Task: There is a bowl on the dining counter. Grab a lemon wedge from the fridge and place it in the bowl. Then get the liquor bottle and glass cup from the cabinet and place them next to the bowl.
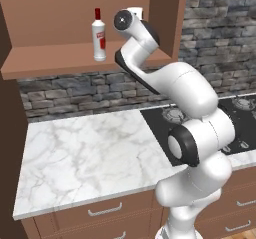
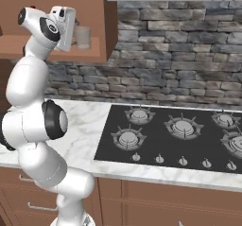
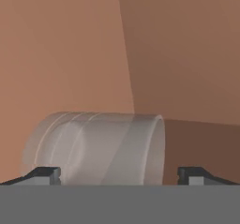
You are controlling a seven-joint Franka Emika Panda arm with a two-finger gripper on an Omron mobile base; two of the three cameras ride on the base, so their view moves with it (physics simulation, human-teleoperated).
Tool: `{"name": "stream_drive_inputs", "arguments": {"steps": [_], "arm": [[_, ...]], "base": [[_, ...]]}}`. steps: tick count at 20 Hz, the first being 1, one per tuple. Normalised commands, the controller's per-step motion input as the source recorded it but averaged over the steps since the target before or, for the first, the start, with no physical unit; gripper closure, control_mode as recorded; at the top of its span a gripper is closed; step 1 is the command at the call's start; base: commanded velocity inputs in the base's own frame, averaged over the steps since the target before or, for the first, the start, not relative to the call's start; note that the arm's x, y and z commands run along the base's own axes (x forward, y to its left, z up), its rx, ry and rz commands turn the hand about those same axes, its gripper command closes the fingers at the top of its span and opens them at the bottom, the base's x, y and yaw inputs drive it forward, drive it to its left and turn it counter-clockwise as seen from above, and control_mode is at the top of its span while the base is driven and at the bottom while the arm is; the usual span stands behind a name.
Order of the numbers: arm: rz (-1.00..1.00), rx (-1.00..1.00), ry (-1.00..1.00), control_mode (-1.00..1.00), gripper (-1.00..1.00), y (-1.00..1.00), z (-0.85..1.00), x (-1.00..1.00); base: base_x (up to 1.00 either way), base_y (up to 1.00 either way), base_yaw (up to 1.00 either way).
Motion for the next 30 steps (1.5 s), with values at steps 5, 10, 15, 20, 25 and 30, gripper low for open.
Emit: {"name": "stream_drive_inputs", "arguments": {"steps": [5, 10, 15, 20, 25, 30], "arm": [[0.00, 0.00, 0.17, -1.00, -1.00, 0.00, -0.13, 0.04], [0.00, 0.00, 0.18, -1.00, -1.00, 0.00, -0.12, 0.09], [0.00, 0.00, 0.13, -1.00, -1.00, 0.00, -0.08, 0.00], [0.00, 0.00, 0.09, -1.00, -1.00, 0.00, -0.05, -0.19], [0.00, 0.00, 0.07, -1.00, 1.00, 0.00, -0.12, -0.12], [0.00, 0.00, 0.01, -1.00, 1.00, 0.00, -0.07, -0.13]], "base": [[0.00, 0.00, 0.00], [0.00, 0.00, 0.00], [0.00, 0.00, 0.00], [0.00, 0.00, 0.00], [0.00, 0.00, 0.00], [0.00, 0.00, 0.00]]}}
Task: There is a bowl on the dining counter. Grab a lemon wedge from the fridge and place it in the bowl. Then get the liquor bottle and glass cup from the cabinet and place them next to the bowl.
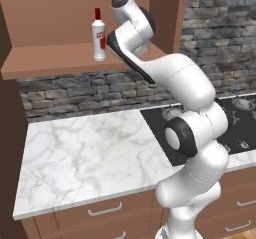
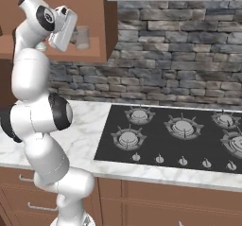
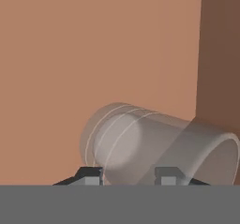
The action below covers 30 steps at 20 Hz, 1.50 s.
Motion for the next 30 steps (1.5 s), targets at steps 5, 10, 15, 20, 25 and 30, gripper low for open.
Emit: {"name": "stream_drive_inputs", "arguments": {"steps": [5, 10, 15, 20, 25, 30], "arm": [[0.00, 0.00, -0.07, -1.00, 1.00, 0.00, 0.00, -0.54], [0.00, 0.00, -0.18, -1.00, 1.00, 0.00, 0.00, -0.99], [0.00, 0.00, -0.21, -1.00, 1.00, 0.00, 0.00, -1.00], [-0.11, 0.02, -0.08, -1.00, 1.00, -0.07, -0.04, -1.00], [-0.35, 0.07, 0.05, -1.00, 1.00, -0.38, -0.21, -1.00], [-0.49, 0.12, 0.26, -1.00, 1.00, -0.84, -0.32, -0.86]], "base": [[0.00, 0.00, 0.00], [0.00, 0.00, 0.00], [0.00, 0.00, 0.00], [0.00, 0.00, 0.00], [0.00, 0.00, 0.00], [0.00, 0.00, 0.00]]}}
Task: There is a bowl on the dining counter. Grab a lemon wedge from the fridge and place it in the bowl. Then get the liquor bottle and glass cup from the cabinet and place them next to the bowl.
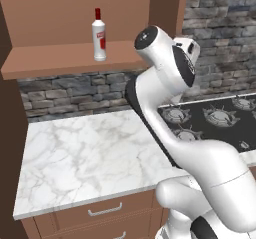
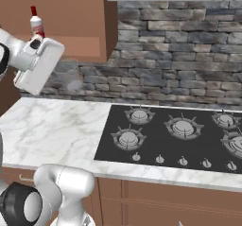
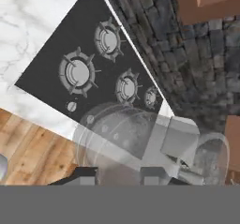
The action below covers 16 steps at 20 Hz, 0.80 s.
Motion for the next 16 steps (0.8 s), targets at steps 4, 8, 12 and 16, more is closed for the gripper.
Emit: {"name": "stream_drive_inputs", "arguments": {"steps": [4, 8, 12, 16], "arm": [[-0.52, 0.18, 0.35, -1.00, 1.00, -1.00, -0.38, -0.41], [-0.47, 0.25, 0.34, -1.00, 1.00, -1.00, -0.47, -0.30], [-0.38, 0.21, 0.19, -1.00, 1.00, -0.88, -0.57, -0.39], [-0.33, 0.19, 0.06, -1.00, 1.00, -0.93, -0.55, -0.65]], "base": [[0.00, 0.00, 0.00], [0.00, 0.00, 0.00], [0.00, 0.00, 0.00], [0.00, 0.00, 0.00]]}}
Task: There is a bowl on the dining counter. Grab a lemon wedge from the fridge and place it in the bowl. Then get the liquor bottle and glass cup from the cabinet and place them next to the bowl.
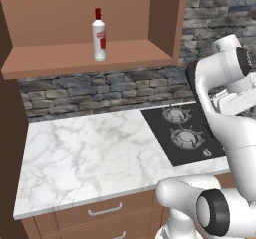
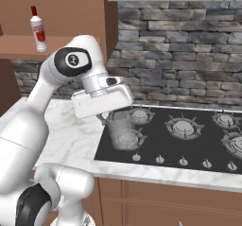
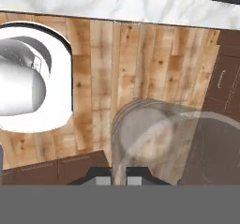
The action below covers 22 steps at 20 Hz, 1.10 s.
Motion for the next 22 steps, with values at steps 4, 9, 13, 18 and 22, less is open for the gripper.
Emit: {"name": "stream_drive_inputs", "arguments": {"steps": [4, 9, 13, 18, 22], "arm": [[-0.31, 0.20, 0.02, -1.00, 1.00, -0.96, -0.39, -0.77], [-0.25, 0.15, 0.00, -1.00, 1.00, -0.78, -0.27, -0.59], [-0.15, 0.10, -0.01, -1.00, 1.00, -0.22, -0.09, -0.18], [-0.02, 0.08, -0.02, -1.00, 1.00, 0.00, -0.06, -0.01], [0.00, 0.01, -0.01, 1.00, 1.00, 0.00, -0.01, 0.00]], "base": [[0.00, 0.00, 0.00], [0.00, 0.00, 0.00], [0.00, 0.00, 0.00], [0.00, 0.00, 0.00], [-0.03, -0.06, 0.00]]}}
